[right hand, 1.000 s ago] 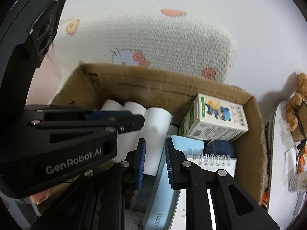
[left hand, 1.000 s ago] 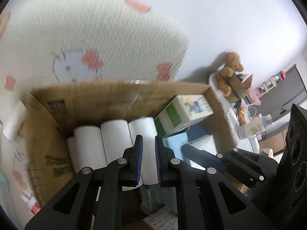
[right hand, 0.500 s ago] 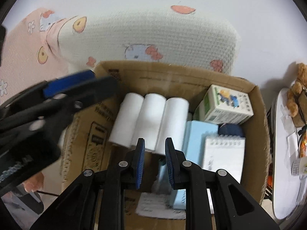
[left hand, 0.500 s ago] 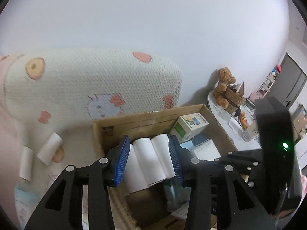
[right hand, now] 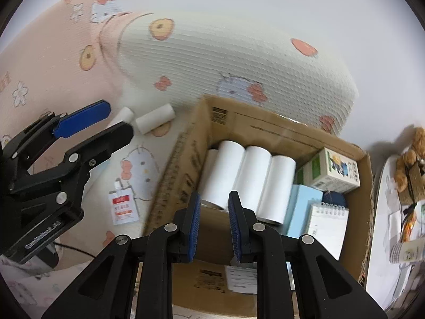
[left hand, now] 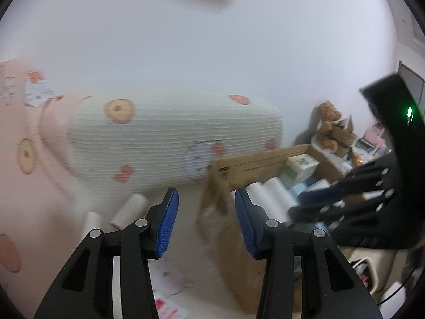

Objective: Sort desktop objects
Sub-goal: 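Move the left gripper back over the blue-and-white wet-wipes pack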

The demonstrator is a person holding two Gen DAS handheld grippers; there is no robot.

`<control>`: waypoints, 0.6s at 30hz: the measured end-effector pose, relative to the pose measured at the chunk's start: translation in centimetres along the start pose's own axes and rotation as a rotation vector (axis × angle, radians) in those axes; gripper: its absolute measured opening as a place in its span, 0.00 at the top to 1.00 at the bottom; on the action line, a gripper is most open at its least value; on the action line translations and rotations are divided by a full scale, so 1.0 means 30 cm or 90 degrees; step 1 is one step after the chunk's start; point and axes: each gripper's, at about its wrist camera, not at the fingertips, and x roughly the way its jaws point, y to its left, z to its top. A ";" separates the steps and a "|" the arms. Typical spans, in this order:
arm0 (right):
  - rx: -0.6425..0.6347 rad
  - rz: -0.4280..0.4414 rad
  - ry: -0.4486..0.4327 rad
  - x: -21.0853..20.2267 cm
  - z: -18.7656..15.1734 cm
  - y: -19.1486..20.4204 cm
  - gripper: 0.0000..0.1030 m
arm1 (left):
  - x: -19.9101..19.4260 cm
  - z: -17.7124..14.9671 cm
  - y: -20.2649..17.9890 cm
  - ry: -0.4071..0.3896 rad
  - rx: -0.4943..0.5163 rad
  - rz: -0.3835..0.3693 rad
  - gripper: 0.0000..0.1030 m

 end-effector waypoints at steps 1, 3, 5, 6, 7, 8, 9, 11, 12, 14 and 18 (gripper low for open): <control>-0.009 0.000 0.000 -0.004 0.003 0.024 0.83 | -0.010 -0.010 0.020 0.000 -0.006 0.009 0.53; -0.019 0.001 -0.002 -0.011 0.005 0.054 0.83 | -0.037 -0.031 0.076 0.005 -0.028 0.022 0.53; -0.035 0.004 -0.002 -0.019 0.006 0.091 0.83 | -0.055 -0.053 0.133 0.012 -0.048 0.034 0.53; -0.044 0.006 -0.001 -0.019 0.007 0.107 0.83 | -0.069 -0.069 0.161 0.014 -0.056 0.043 0.53; -0.053 0.007 -0.001 -0.024 0.007 0.126 0.83 | -0.085 -0.082 0.184 0.014 -0.059 0.053 0.53; -0.064 0.009 0.000 -0.025 0.007 0.140 0.83 | -0.098 -0.096 0.203 0.014 -0.058 0.063 0.53; -0.072 0.010 0.001 -0.029 0.007 0.155 0.83 | -0.112 -0.116 0.223 0.014 -0.051 0.078 0.53; -0.092 0.010 0.003 -0.042 0.003 0.191 0.83 | -0.142 -0.163 0.256 0.016 -0.026 0.116 0.53; -0.102 0.009 0.002 -0.050 0.001 0.207 0.83 | -0.153 -0.184 0.266 0.016 -0.017 0.133 0.53; -0.120 0.007 -0.004 -0.064 -0.004 0.240 0.83 | -0.170 -0.228 0.284 0.013 0.001 0.178 0.53; -0.148 0.015 -0.019 -0.078 -0.011 0.307 0.83 | -0.189 -0.319 0.330 0.028 0.016 0.239 0.53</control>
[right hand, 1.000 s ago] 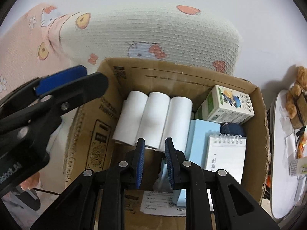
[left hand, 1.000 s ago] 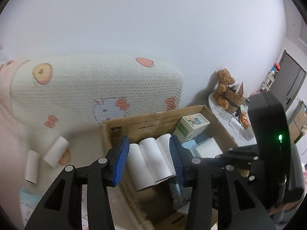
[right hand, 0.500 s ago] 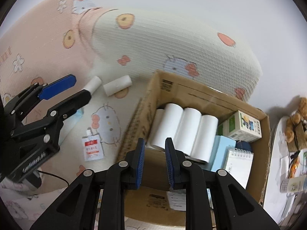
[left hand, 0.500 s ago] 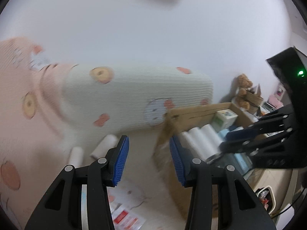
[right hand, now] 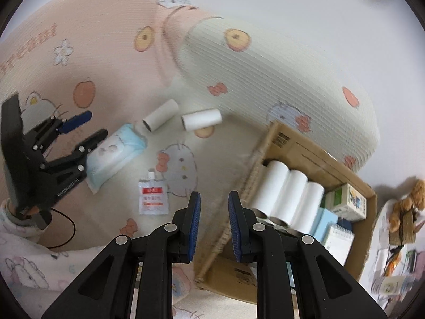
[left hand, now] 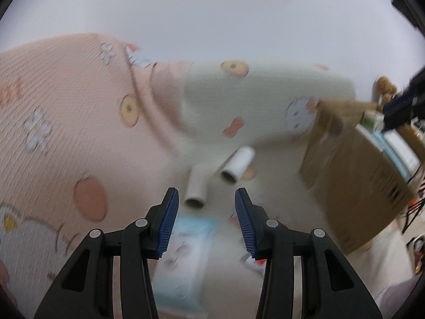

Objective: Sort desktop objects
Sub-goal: 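Move the left gripper back over the blue-and-white wet-wipes pack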

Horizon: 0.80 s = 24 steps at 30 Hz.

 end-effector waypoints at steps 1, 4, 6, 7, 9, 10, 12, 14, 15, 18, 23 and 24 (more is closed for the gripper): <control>-0.007 0.008 -0.002 0.003 0.004 0.021 0.83 | 0.005 -0.023 0.014 0.011 -0.006 0.005 0.53; -0.025 0.037 -0.007 0.027 0.013 0.084 0.83 | 0.024 -0.076 0.050 0.042 -0.030 0.006 0.53; -0.035 0.062 -0.011 0.053 0.016 0.129 0.83 | 0.044 -0.108 0.074 0.068 -0.052 0.005 0.53; -0.037 0.075 -0.013 0.067 0.017 0.150 0.83 | 0.057 -0.127 0.092 0.085 -0.066 0.009 0.53; -0.040 0.102 -0.009 0.110 0.016 0.189 0.83 | 0.076 -0.159 0.120 0.110 -0.087 0.022 0.53; -0.038 0.113 -0.007 0.135 0.016 0.204 0.83 | 0.085 -0.173 0.139 0.122 -0.095 0.027 0.53; -0.028 0.126 -0.001 0.184 0.016 0.224 0.83 | 0.095 -0.184 0.170 0.131 -0.103 0.038 0.53; -0.019 0.130 0.004 0.251 0.013 0.243 0.83 | 0.096 -0.190 0.192 0.131 -0.109 0.049 0.53; -0.017 0.131 0.004 0.269 0.013 0.241 0.83 | 0.099 -0.193 0.209 0.130 -0.116 0.053 0.53; -0.011 0.139 -0.006 0.329 0.009 0.251 0.83 | 0.122 -0.209 0.246 0.147 -0.143 0.046 0.53; -0.006 0.149 -0.037 0.415 0.005 0.282 0.83 | 0.183 -0.239 0.294 0.193 -0.180 0.045 0.53; -0.012 0.149 -0.043 0.436 0.003 0.296 0.83 | 0.185 -0.242 0.295 0.195 -0.178 0.046 0.53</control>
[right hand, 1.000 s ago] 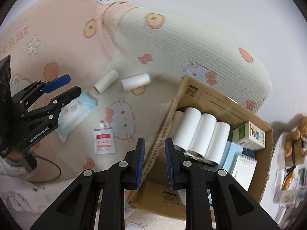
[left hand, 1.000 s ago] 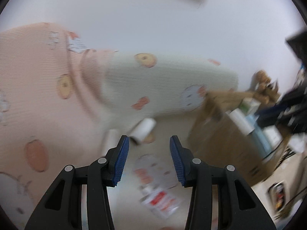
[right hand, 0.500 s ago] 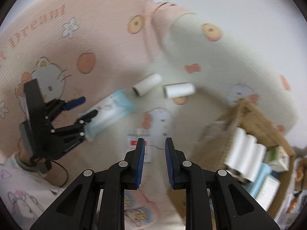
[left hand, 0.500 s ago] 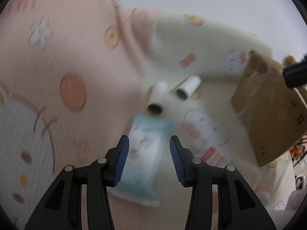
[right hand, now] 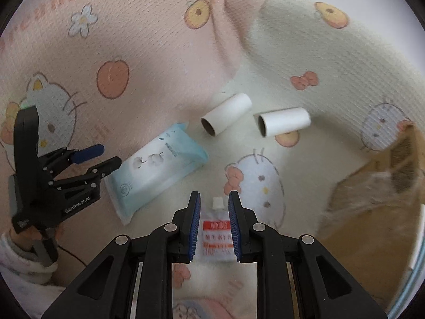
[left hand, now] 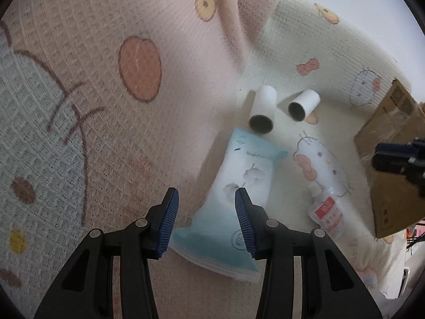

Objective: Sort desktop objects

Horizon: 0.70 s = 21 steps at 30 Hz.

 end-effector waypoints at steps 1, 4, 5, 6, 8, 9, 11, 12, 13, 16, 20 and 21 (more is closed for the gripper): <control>-0.009 0.001 -0.001 0.024 -0.004 0.013 0.83 | 0.006 0.000 0.000 0.000 0.005 0.002 0.53; -0.043 0.006 -0.010 0.103 -0.024 0.050 0.83 | 0.028 -0.001 -0.001 0.020 0.016 -0.007 0.53; -0.049 0.007 -0.014 0.120 -0.029 0.058 0.83 | 0.038 -0.001 -0.002 0.032 0.017 -0.013 0.53; -0.054 0.010 -0.021 0.143 -0.037 0.065 0.83 | 0.048 -0.003 0.002 0.041 0.012 -0.018 0.53; -0.044 0.023 -0.032 0.180 -0.049 0.071 0.83 | 0.062 -0.010 0.013 0.049 -0.006 -0.016 0.53; -0.035 0.033 -0.036 0.192 -0.055 0.070 0.83 | 0.067 -0.013 0.019 0.051 -0.013 -0.015 0.53; -0.004 0.064 -0.044 0.229 -0.068 0.062 0.83 | 0.071 -0.018 0.032 0.054 -0.025 -0.016 0.53; 0.009 0.074 -0.048 0.243 -0.075 0.057 0.83 | 0.073 -0.023 0.038 0.057 -0.033 -0.022 0.53; 0.020 0.078 -0.050 0.255 -0.078 0.058 0.83 | 0.081 -0.025 0.042 0.060 -0.040 -0.027 0.53; 0.056 0.073 -0.063 0.277 -0.091 0.059 0.83 | 0.098 -0.034 0.051 0.073 -0.065 -0.037 0.57; 0.104 0.118 -0.060 0.297 -0.103 0.047 0.83 | 0.116 -0.049 0.065 0.095 -0.120 -0.086 0.59; 0.113 0.128 -0.060 0.301 -0.105 0.046 0.83 | 0.122 -0.053 0.067 0.099 -0.137 -0.097 0.59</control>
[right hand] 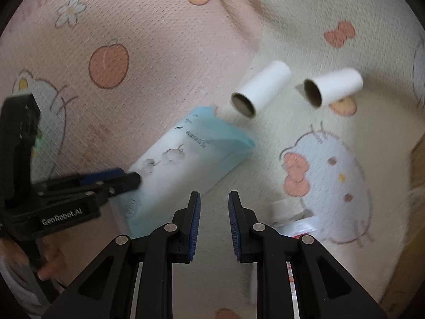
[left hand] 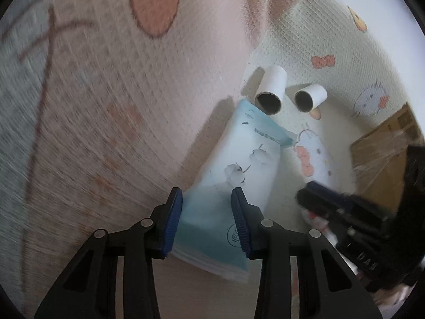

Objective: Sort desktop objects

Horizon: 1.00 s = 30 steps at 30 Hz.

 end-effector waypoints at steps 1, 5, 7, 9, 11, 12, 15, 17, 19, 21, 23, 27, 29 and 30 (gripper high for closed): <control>0.006 0.008 0.003 0.006 -0.001 -0.001 0.83 | 0.006 -0.003 0.001 0.003 -0.013 -0.010 0.60; 0.004 0.013 0.000 0.016 -0.003 0.008 0.83 | 0.024 -0.018 -0.013 0.009 -0.052 -0.039 0.61; 0.007 0.020 -0.001 0.016 -0.003 0.010 0.83 | 0.039 -0.021 -0.028 0.015 -0.062 -0.056 0.62; 0.006 0.025 -0.006 0.009 -0.006 0.009 0.83 | 0.055 -0.023 -0.048 0.017 -0.072 -0.075 0.62; 0.005 0.025 -0.013 0.001 -0.006 0.008 0.83 | 0.067 -0.022 -0.061 0.021 -0.079 -0.091 0.66; 0.004 0.023 -0.015 -0.001 -0.005 0.009 0.83 | 0.074 -0.023 -0.067 0.022 -0.089 -0.102 0.68; 0.013 0.015 -0.034 -0.012 -0.002 -0.015 0.83 | 0.095 -0.016 -0.083 0.034 -0.102 -0.128 0.68; 0.029 0.014 -0.028 -0.007 0.000 -0.039 0.83 | 0.106 -0.013 -0.090 0.042 -0.104 -0.149 0.69; 0.036 0.009 -0.026 -0.001 -0.003 -0.053 0.83 | 0.109 -0.024 -0.097 0.049 -0.099 -0.161 0.71; 0.033 0.005 -0.028 -0.002 -0.009 -0.060 0.83 | 0.113 -0.027 -0.107 0.051 -0.088 -0.168 0.71; 0.022 -0.001 -0.031 -0.002 -0.013 -0.056 0.83 | 0.124 -0.028 -0.123 0.066 -0.060 -0.197 0.72; 0.000 -0.023 -0.033 -0.009 -0.016 -0.056 0.83 | 0.131 -0.032 -0.143 0.067 -0.026 -0.204 0.72; 0.008 -0.016 -0.034 -0.010 -0.018 -0.067 0.83 | 0.134 -0.031 -0.154 0.064 -0.012 -0.200 0.72; 0.016 -0.010 -0.031 -0.010 -0.021 -0.078 0.83 | 0.133 -0.032 -0.163 0.061 0.000 -0.196 0.72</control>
